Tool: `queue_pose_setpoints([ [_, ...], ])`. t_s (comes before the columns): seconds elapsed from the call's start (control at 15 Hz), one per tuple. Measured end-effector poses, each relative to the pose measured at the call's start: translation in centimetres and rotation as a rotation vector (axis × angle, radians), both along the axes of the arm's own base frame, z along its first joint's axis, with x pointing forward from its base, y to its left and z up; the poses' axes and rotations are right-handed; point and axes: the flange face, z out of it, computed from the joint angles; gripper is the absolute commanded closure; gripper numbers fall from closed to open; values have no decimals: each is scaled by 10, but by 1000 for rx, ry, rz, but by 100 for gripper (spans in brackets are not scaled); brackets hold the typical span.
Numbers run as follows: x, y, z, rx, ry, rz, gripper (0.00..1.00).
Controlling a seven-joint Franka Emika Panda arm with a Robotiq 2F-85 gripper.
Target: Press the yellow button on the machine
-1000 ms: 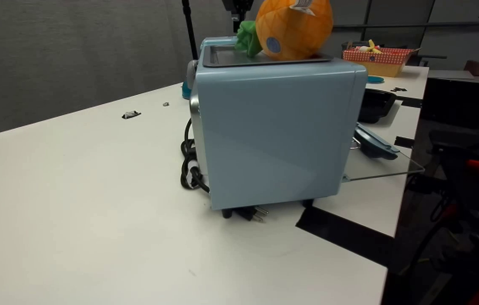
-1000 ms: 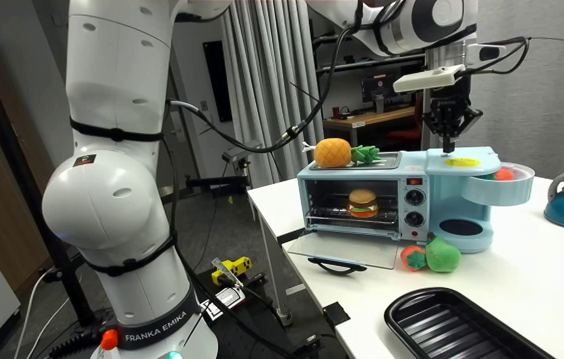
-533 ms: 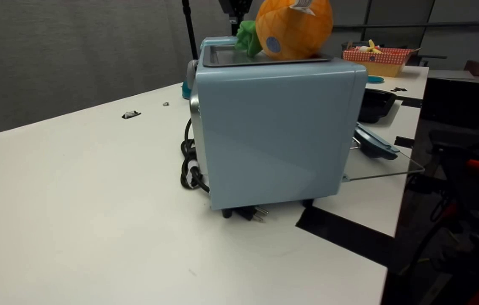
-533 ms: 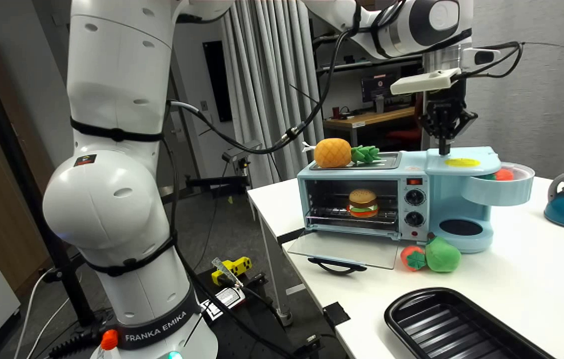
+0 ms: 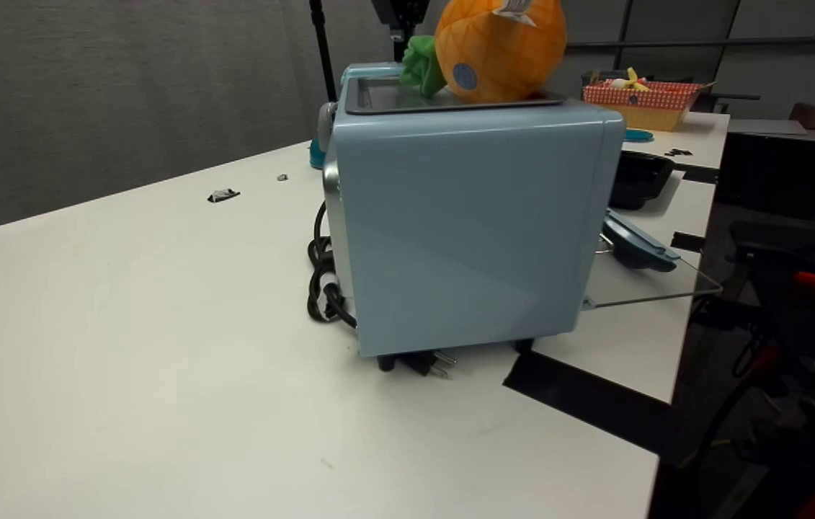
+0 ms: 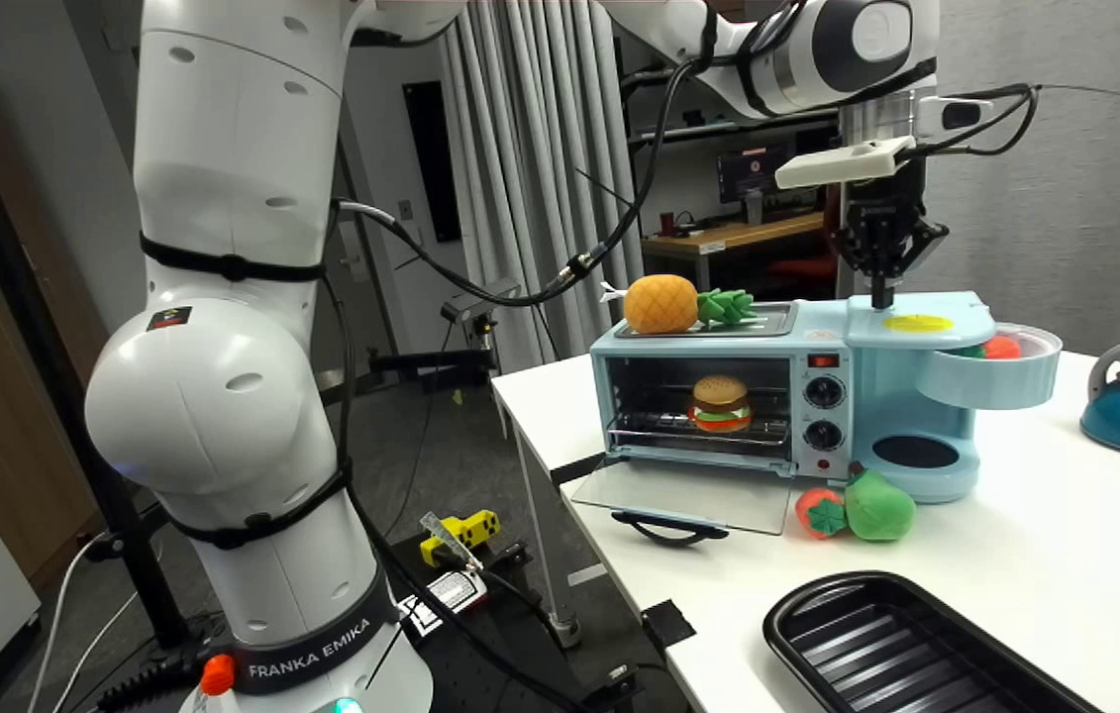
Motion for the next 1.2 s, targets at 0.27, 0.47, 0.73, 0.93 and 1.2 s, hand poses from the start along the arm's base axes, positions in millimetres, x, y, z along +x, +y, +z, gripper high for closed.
queue_pose_setpoints([
  [0.27,1,-1,-4,2,-1,-14,100],
  [0.47,1,-2,-4,9,-2,-36,100],
  [0.73,1,-2,-4,10,-3,-65,100],
  [0.93,1,-3,-4,14,-3,-74,100],
  [1.2,1,-4,-4,17,-4,-81,100],
])
